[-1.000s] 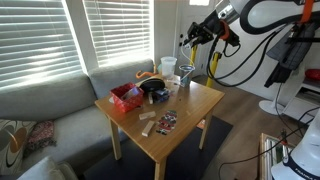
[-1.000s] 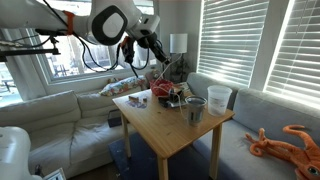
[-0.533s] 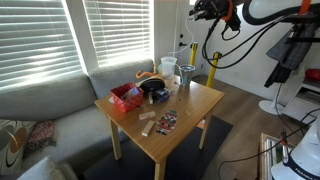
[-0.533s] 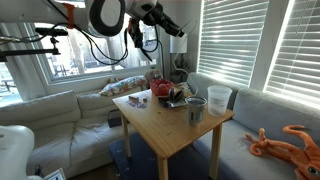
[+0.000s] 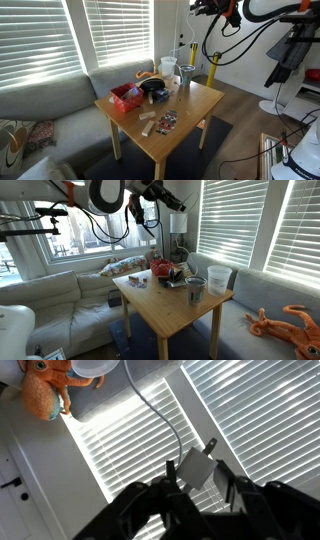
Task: Put the charger into the metal cup
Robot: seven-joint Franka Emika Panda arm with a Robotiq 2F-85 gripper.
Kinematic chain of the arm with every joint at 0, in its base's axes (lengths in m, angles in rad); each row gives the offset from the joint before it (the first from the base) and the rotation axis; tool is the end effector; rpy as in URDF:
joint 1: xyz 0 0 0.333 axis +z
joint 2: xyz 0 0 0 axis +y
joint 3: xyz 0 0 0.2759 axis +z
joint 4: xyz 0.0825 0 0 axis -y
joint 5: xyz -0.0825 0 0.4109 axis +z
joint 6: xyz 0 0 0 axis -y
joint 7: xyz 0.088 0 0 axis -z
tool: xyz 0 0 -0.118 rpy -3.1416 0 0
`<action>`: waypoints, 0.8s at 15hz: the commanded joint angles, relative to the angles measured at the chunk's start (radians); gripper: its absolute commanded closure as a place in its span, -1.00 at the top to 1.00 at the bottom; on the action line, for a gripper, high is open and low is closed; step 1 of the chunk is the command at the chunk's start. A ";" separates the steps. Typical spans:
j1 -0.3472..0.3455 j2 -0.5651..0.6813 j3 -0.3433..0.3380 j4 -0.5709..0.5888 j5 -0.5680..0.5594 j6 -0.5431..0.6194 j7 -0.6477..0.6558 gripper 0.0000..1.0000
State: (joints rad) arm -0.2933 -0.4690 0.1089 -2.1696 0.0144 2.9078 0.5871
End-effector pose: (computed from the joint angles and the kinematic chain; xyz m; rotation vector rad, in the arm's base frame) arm 0.5029 -0.0832 0.6837 -2.2673 0.9070 -1.6558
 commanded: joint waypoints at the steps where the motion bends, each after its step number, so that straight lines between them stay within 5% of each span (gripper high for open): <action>1: -0.033 0.001 0.009 0.106 -0.038 0.005 -0.014 -0.65; 6: -0.096 -0.038 0.034 0.208 -0.073 -0.003 0.013 -0.65; 12: -0.257 -0.064 0.092 0.273 -0.115 0.093 0.054 -0.65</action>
State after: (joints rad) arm -0.4545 -0.5298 0.1593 -1.9250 -0.0587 2.9314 0.5846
